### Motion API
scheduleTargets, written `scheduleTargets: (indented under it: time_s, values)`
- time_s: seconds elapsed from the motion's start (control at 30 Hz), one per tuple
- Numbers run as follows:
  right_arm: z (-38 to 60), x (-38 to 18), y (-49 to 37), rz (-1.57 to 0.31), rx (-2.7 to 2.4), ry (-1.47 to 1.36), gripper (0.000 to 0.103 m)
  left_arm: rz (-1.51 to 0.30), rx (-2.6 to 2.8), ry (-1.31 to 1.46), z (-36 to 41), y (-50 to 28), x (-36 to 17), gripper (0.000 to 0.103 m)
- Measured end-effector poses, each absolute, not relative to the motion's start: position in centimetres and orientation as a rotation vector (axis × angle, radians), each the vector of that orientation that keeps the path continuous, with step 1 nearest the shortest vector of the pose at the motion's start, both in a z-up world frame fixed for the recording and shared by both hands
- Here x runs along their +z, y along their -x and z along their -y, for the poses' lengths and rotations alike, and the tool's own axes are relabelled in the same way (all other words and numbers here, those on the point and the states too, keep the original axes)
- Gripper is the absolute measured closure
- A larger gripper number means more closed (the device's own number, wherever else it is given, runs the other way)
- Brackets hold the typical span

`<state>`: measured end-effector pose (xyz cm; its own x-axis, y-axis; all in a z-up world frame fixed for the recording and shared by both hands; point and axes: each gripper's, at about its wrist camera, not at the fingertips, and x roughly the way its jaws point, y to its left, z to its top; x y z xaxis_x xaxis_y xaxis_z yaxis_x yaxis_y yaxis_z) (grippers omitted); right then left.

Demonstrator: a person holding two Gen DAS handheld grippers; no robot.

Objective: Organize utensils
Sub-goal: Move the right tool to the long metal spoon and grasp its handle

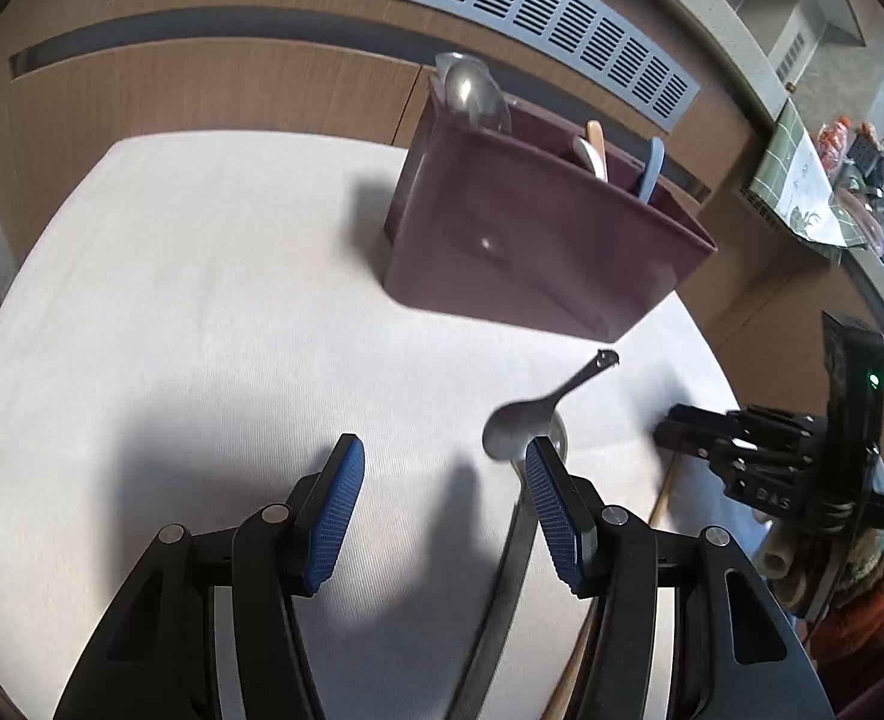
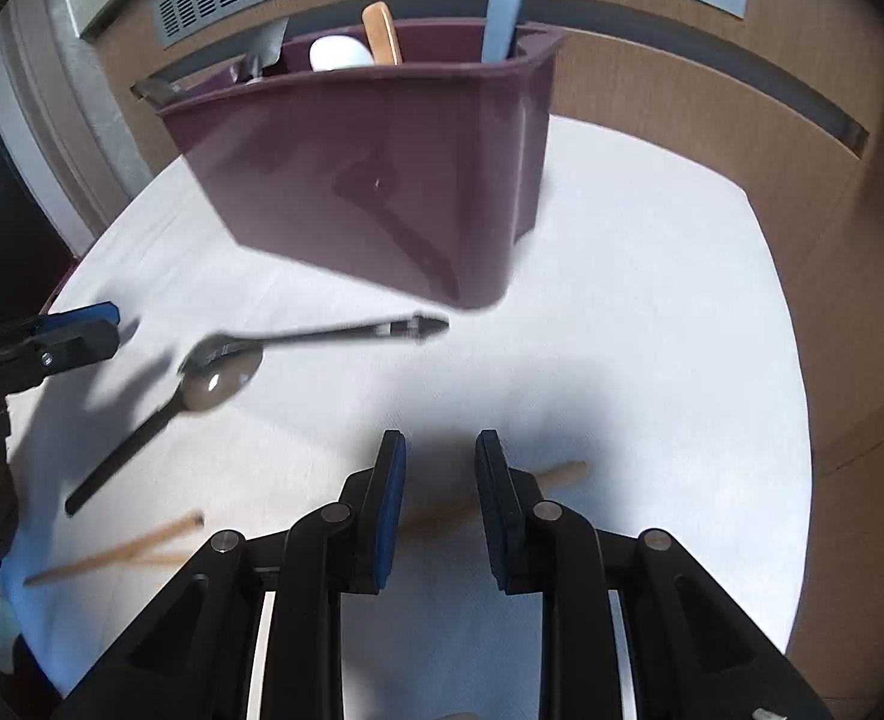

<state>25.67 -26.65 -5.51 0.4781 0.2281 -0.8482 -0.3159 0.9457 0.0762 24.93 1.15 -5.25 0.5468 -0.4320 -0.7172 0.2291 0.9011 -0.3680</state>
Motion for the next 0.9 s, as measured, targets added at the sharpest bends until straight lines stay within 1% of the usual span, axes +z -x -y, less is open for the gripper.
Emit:
scheduleTargets:
  time_s: [0.2,0.27,0.37,0.43,0.57,0.63,0.8,0.87,0.9]
  values:
    - [27.5,-5.4,-21.6,-1.038,0.341,0.062,0.079,-0.918,-0.366,0.232,-0.5,-22.6,-4.5,0.046]
    - [26.2,-5.3,-21.0,-1.038,0.346,0.076,0.076,-0.928,-0.357,0.203,0.0,-22.0,-4.3,0.046]
    - [25.5,-5.2,-19.3,-1.035,0.362,0.108,0.075,-0.93,-0.373,0.152,1.2,-21.8,-4.4,0.046]
    - [25.3,-5.0,-18.7,-1.032,0.37,0.111,0.075,-0.965,-0.382,0.128,2.4,-21.9,-4.9,0.046]
    - [25.0,-3.4,-18.3,-0.971,0.375,0.093,0.075,-0.964,-0.392,0.092,3.8,-21.4,-5.1,0.046]
    - [24.4,-2.4,-19.2,-0.93,0.398,0.104,0.074,-0.967,-0.372,0.066,4.0,-21.1,-5.3,0.046]
    - [21.5,-2.4,-24.7,-0.956,0.417,0.072,0.072,-0.958,-0.309,0.048,2.6,-20.2,-5.3,0.046]
    - [19.8,-2.3,-25.9,-0.912,0.411,0.103,0.075,-0.952,-0.269,0.039,1.7,-20.0,-5.3,0.046]
    - [18.9,-2.3,-26.8,-0.88,0.389,0.122,0.08,-0.951,-0.26,0.042,1.3,-19.9,-5.3,0.046]
